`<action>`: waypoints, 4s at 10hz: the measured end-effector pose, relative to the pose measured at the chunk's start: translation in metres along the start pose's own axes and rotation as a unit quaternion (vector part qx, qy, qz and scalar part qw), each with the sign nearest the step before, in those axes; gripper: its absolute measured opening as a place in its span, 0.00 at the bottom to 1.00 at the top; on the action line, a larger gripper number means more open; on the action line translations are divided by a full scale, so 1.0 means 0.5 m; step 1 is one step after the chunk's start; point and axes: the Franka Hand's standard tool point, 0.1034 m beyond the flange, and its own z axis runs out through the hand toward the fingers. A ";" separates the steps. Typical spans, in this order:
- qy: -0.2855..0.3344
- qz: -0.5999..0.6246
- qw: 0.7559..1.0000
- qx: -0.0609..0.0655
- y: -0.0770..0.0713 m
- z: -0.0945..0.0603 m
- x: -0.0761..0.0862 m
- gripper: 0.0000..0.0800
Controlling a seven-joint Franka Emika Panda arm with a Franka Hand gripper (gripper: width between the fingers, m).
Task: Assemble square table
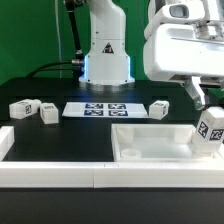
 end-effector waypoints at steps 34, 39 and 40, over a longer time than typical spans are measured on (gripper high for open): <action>-0.342 0.062 0.935 0.070 0.017 0.043 -0.009 0.36; -0.345 0.244 0.906 0.001 0.015 0.045 -0.010 0.36; -0.327 0.311 0.892 -0.022 0.017 0.044 -0.012 0.36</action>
Offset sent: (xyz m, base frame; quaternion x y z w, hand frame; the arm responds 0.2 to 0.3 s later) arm 0.0000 0.0000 0.0000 0.0000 0.0000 0.0000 1.0000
